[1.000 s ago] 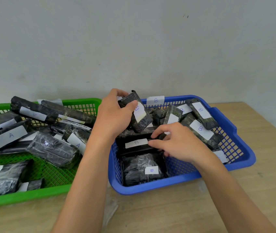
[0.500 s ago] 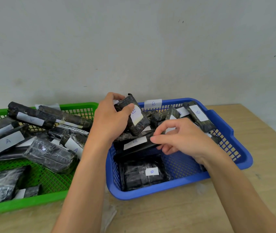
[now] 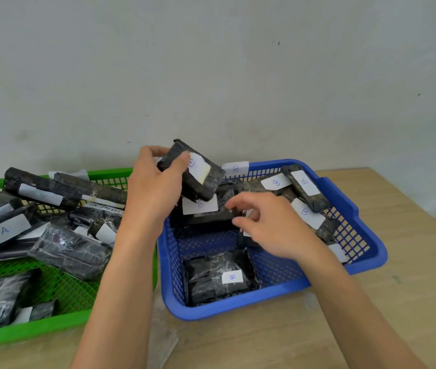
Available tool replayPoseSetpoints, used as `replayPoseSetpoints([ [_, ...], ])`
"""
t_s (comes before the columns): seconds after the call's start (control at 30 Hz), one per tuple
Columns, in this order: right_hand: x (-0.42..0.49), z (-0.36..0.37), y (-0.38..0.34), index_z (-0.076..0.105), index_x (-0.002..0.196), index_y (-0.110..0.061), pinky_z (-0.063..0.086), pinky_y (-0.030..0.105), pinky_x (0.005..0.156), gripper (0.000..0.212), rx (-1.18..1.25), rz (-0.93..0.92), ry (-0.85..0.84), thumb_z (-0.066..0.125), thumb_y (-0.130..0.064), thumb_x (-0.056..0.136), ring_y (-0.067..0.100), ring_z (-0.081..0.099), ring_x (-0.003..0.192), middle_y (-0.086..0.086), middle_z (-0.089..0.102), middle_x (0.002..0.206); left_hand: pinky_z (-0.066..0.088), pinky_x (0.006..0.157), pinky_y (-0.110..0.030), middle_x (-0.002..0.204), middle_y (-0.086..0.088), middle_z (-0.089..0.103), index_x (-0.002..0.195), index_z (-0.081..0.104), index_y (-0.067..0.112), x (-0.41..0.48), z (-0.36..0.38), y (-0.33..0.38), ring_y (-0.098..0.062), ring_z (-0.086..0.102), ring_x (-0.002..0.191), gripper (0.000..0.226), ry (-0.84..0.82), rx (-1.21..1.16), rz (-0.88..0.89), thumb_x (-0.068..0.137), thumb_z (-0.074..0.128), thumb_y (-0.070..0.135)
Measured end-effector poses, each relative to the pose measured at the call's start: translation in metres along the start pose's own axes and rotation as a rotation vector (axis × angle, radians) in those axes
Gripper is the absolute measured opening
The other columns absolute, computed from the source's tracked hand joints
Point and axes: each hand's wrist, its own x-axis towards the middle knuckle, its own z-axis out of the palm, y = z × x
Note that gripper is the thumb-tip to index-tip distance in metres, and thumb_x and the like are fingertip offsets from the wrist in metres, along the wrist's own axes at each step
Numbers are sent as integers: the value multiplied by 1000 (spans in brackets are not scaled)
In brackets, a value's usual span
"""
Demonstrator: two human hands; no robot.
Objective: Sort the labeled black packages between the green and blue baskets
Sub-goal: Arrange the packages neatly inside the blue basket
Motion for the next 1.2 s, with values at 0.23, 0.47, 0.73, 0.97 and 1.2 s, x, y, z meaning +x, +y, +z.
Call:
replayPoseSetpoints([
  [0.23, 1, -14, 3, 64, 96, -38, 40, 18, 68, 32, -202, -50, 199, 76, -10, 88, 1, 55, 80, -16, 53, 89, 63, 71, -55, 100, -4, 65, 112, 52, 17, -12, 19, -4, -21, 69, 85, 24, -253, 36, -195, 99, 64, 32],
  [0.47, 0, -25, 14, 55, 125, -33, 51, 41, 82, 46, -426, 141, 110, 79, -36, 86, 21, 53, 114, -8, 59, 112, 61, 77, -62, 98, -5, 66, 122, 49, 13, -12, 21, -1, -23, 68, 78, 29, -234, -45, -216, 101, 62, 28],
  [0.73, 2, -22, 17, 51, 135, -32, 48, 40, 87, 71, -472, 156, 59, 86, -46, 76, 22, 45, 125, -3, 51, 126, 60, 78, -62, 95, -1, 67, 103, 49, 22, -9, 21, -3, -18, 68, 73, 12, -201, -86, -202, 102, 60, 26],
  [0.97, 3, -39, 28, 72, 81, -20, 55, 21, 50, 17, 102, 327, 278, 88, -28, 81, 17, 73, 53, 2, 73, 80, 59, 79, -66, 100, -5, 68, 117, 49, 16, -8, 20, -1, -23, 68, 82, 21, -159, -161, -202, 102, 60, 25],
  [1.2, 3, -40, 36, 70, 85, -8, 64, 38, 58, 27, 336, 376, 355, 94, -10, 72, 25, 76, 60, 13, 75, 74, 59, 78, -66, 102, -7, 67, 107, 47, 21, -5, 19, -3, -23, 68, 83, 14, -153, -171, -200, 102, 60, 26],
])
